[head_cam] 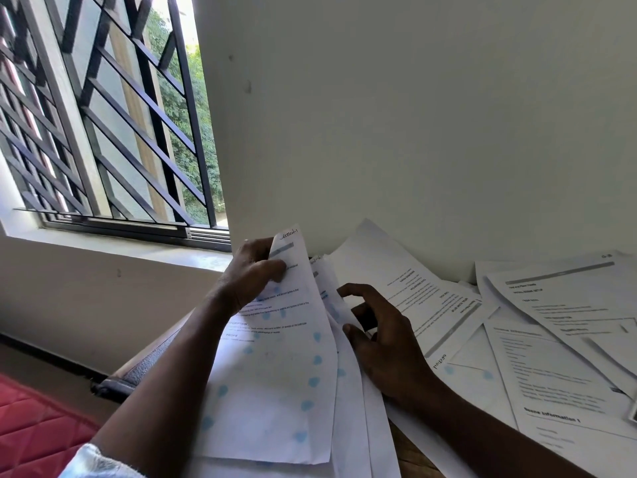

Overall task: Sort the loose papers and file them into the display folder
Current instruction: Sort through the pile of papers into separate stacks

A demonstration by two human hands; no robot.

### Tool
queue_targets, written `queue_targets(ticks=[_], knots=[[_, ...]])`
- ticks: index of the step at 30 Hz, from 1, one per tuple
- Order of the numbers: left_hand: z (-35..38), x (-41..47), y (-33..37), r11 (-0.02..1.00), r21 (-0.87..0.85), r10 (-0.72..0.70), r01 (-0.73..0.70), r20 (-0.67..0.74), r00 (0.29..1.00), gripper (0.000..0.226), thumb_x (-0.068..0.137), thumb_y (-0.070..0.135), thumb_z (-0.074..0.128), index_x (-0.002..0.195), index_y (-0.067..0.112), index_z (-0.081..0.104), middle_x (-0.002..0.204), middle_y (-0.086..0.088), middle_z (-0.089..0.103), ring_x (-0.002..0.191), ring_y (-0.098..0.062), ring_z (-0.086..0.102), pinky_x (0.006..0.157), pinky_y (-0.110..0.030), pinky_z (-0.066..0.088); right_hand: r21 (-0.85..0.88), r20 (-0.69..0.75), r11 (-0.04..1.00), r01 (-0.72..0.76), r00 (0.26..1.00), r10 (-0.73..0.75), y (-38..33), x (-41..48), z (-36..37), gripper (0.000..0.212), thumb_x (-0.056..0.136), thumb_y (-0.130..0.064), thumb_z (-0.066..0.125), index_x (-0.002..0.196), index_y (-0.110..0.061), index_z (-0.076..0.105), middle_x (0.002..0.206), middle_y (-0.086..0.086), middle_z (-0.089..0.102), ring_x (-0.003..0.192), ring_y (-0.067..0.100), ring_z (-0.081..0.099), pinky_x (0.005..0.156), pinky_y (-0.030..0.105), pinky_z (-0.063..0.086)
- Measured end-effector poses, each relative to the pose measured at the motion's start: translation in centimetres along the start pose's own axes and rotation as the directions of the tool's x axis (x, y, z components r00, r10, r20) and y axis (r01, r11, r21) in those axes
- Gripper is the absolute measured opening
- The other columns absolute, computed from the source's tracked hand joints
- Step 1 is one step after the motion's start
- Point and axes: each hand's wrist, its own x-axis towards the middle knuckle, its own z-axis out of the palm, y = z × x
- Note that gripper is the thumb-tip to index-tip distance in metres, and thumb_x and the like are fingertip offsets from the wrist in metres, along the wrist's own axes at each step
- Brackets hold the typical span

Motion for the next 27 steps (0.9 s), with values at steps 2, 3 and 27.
queue_targets(ticks=[2, 3, 27], knots=[[0.2, -0.1, 0.3, 0.999, -0.022, -0.026, 0.026, 0.008, 1.000, 0.034, 0.059, 0.017, 0.057, 0.082, -0.005, 0.068, 0.069, -0.010, 0.067, 0.063, -0.018, 0.060, 0.061, -0.028, 0.045, 0.011, -0.017, 1.000, 0.006, 1.000, -0.006, 0.2, -0.1, 0.3, 0.044, 0.091, -0.010, 0.070, 0.116, -0.045, 0.065, 0.102, -0.019, 0.069, 0.094, 0.005, 0.066, 0.080, 0.028, 0.056], [0.3, -0.2, 0.4, 0.999, -0.030, -0.035, 0.035, 0.008, 0.999, 0.027, 0.059, 0.014, 0.056, 0.075, -0.005, 0.066, 0.064, -0.004, 0.063, 0.060, -0.016, 0.057, 0.060, -0.026, 0.043, 0.013, -0.032, 1.000, 0.006, 0.999, -0.005, 0.3, 0.0, 0.4, 0.037, 0.092, -0.012, 0.071, 0.115, -0.040, 0.069, 0.106, -0.019, 0.069, 0.096, 0.004, 0.065, 0.082, 0.027, 0.056], [1.0, 0.1, -0.7, 0.998, 0.061, -0.012, 0.006, 0.102, 0.995, 0.071, 0.060, 0.014, 0.058, 0.127, 0.039, 0.055, 0.098, -0.009, 0.075, 0.088, -0.031, 0.069, 0.077, -0.046, 0.058, 0.202, -0.086, 0.978, 0.056, 0.996, -0.039, -0.7, -0.1, -0.1, 0.039, 0.091, -0.004, 0.071, 0.120, -0.030, 0.068, 0.094, -0.008, 0.078, 0.089, 0.008, 0.074, 0.076, 0.020, 0.055]])
